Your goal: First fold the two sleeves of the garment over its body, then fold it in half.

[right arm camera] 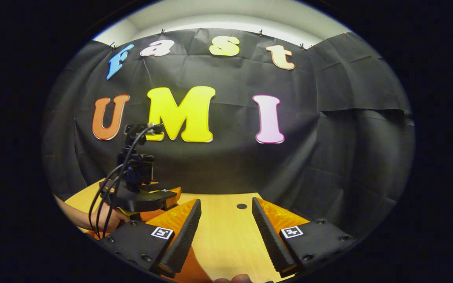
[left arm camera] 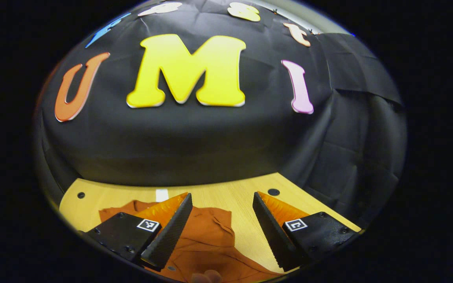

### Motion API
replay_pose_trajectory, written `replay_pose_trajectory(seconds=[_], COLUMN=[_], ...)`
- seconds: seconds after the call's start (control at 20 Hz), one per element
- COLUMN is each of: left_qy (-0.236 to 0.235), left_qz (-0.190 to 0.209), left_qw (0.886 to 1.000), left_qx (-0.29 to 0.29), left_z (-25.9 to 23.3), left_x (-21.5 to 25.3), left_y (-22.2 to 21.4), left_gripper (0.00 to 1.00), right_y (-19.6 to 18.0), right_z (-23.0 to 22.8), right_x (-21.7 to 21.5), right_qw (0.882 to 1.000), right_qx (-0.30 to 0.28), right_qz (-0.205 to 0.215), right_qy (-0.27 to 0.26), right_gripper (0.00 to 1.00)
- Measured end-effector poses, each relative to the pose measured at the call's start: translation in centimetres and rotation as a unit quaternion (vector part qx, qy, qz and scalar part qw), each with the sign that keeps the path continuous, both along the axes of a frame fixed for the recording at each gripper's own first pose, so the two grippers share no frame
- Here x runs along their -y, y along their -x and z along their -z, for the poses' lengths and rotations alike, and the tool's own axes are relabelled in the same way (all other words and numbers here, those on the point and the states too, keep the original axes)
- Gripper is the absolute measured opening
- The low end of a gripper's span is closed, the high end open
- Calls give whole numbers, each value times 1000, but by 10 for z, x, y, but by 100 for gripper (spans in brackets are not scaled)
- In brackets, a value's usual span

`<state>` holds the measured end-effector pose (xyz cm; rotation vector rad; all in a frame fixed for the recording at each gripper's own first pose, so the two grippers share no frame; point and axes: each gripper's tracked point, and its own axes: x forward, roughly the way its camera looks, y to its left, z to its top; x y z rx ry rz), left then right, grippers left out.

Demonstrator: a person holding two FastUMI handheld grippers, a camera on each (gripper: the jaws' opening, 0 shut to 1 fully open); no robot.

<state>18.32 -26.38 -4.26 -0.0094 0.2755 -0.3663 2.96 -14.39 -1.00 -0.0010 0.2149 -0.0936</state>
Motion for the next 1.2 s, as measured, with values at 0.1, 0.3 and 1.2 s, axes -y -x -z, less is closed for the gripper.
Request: replay_pose_trajectory(seconds=[0.1,0.3,1.2], left_qy=[14,26,-4], left_qz=[-23,-58,-108], left_qw=[999,997,994], left_qx=[19,37,-26], left_z=[-28,-68,-28], left_x=[-30,-83,-238], left_y=[12,40,144], left_gripper=[99,99,99], right_y=[-9,-17,-6], right_z=[-13,-29,25], right_x=[-21,-56,-109], right_qw=[1000,997,985], right_qx=[19,43,-47], right_qz=[-23,-60,-160], right_qy=[-6,-17,-32], right_gripper=[83,84,84])
